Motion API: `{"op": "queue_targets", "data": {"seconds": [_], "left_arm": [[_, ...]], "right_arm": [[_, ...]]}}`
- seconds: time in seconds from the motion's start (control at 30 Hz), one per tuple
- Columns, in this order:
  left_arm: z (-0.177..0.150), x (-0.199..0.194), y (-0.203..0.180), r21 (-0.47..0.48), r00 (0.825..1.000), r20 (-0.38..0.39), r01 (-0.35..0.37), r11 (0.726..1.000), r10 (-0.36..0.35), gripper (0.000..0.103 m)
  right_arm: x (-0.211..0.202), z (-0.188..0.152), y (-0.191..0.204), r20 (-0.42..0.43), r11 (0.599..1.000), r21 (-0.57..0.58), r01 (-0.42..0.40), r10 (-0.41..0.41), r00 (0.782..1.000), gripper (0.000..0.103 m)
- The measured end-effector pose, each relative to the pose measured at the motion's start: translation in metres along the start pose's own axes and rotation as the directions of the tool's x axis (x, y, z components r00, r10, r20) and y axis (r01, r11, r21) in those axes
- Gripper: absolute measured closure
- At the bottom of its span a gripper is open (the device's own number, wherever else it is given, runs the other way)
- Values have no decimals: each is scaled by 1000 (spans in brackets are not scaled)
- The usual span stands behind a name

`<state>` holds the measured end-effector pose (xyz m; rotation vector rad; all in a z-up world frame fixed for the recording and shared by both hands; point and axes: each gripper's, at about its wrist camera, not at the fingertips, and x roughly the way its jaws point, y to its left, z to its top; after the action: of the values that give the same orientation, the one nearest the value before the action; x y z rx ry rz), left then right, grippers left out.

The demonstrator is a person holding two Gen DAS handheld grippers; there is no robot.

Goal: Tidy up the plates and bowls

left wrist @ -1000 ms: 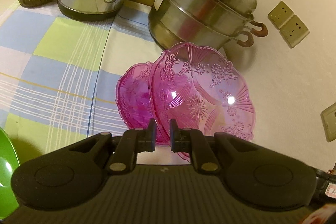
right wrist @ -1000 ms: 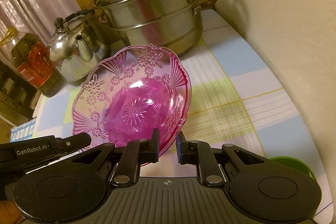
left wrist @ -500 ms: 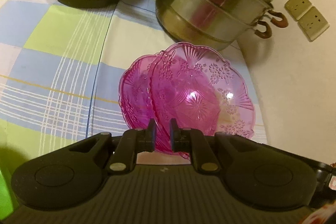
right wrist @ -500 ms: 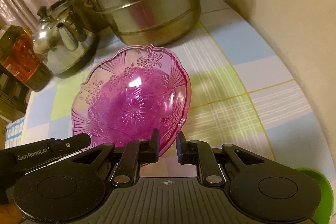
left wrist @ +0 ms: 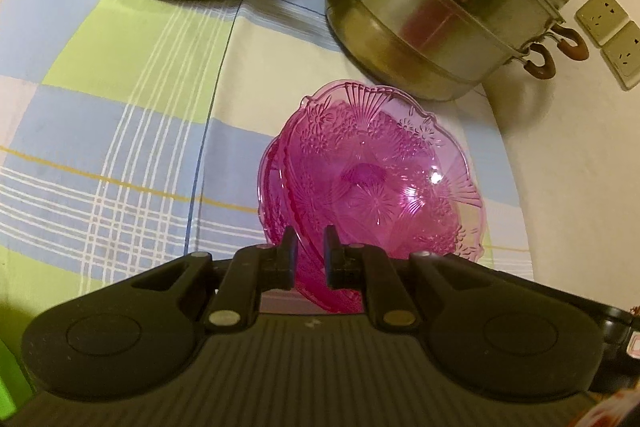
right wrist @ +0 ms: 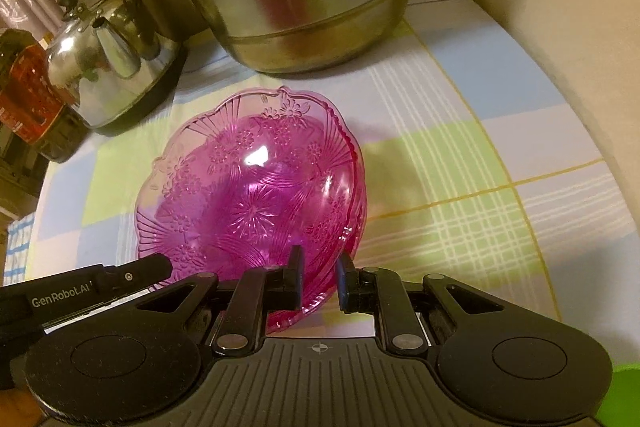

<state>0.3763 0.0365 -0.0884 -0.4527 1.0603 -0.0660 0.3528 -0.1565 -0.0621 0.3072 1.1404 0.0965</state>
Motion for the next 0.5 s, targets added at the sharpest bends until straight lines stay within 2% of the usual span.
{"op": "queue_targets", "data": {"seconds": [0.2,0.23,0.3,0.33,0.37,0.5], "left_arm": [[2,4,-1,3,1000,-1,-5,1000,5,90],[2,3,-1,7,1000,3,-8,1000,8,90],[3,0,-4,21,1000,20,-25,999,24,88],[2,-3,-4,25,999,30,-28,999,27,86],[2,-5,-5,25,999,39,-30,999,29,85],[2,-13,-2,18,998,50,-24,1000,23,85]], "right_arm": [[3,-1,6,5,999,-25,24,-24,1000,86],[4,0,8,6,999,-32,27,-27,1000,83],[3,0,10,15,999,-41,32,-32,999,68],[2,0,10,27,999,-39,33,-32,999,56],[0,0,9,44,999,-34,19,-17,999,52],[-8,1,5,68,1000,-14,5,-4,998,52]]}}
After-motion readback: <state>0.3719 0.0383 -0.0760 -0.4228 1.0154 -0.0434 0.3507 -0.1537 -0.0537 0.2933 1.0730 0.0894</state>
